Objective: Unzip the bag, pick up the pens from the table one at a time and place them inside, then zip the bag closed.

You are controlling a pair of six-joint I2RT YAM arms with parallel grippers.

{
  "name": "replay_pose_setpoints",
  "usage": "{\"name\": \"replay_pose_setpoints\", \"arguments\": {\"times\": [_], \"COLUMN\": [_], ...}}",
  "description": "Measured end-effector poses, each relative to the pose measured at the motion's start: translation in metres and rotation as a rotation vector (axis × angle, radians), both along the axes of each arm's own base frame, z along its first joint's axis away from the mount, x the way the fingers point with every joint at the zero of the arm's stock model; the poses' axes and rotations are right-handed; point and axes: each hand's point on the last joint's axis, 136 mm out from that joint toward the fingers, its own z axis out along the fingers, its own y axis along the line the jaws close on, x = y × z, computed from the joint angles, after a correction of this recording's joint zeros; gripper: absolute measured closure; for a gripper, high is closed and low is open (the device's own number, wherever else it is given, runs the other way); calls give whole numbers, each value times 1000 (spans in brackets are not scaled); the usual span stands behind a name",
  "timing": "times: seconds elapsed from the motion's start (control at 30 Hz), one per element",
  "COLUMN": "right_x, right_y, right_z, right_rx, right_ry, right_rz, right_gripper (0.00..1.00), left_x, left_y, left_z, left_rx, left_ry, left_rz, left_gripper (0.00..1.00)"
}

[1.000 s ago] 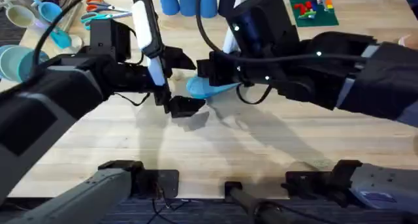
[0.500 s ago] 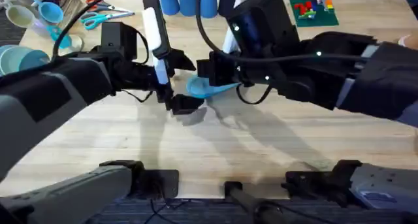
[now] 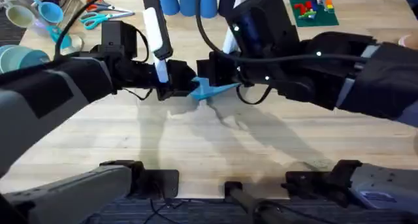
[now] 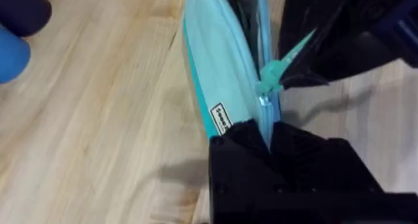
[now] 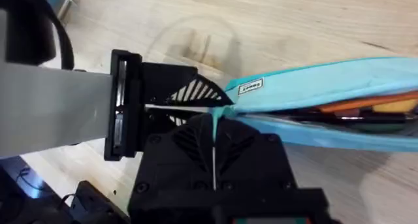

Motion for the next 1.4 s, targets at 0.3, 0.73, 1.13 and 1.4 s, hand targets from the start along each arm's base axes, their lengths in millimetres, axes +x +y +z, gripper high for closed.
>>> {"name": "replay_pose_setpoints", "arguments": {"times": [0.3,0.73,1.13,1.4], "right_x": [0,-1,30,55], "right_y": [0,-13,-54,-94], "right_z": [0,-10,-16,-19], "right_rx": [0,-64,-122,-165], "right_ry": [0,16,8,4], "right_rz": [0,-34,-140,-217], "right_gripper": [969,969,969,969], "left_x": [0,1,1,1], "left_y": [0,0,0,0], "left_z": [0,0,0,0], "left_rx": [0,1,0,0], "left_ry": [-1,-1,-4,-5], "left_rz": [0,0,0,0], "left_gripper": [954,954,956,956]}}
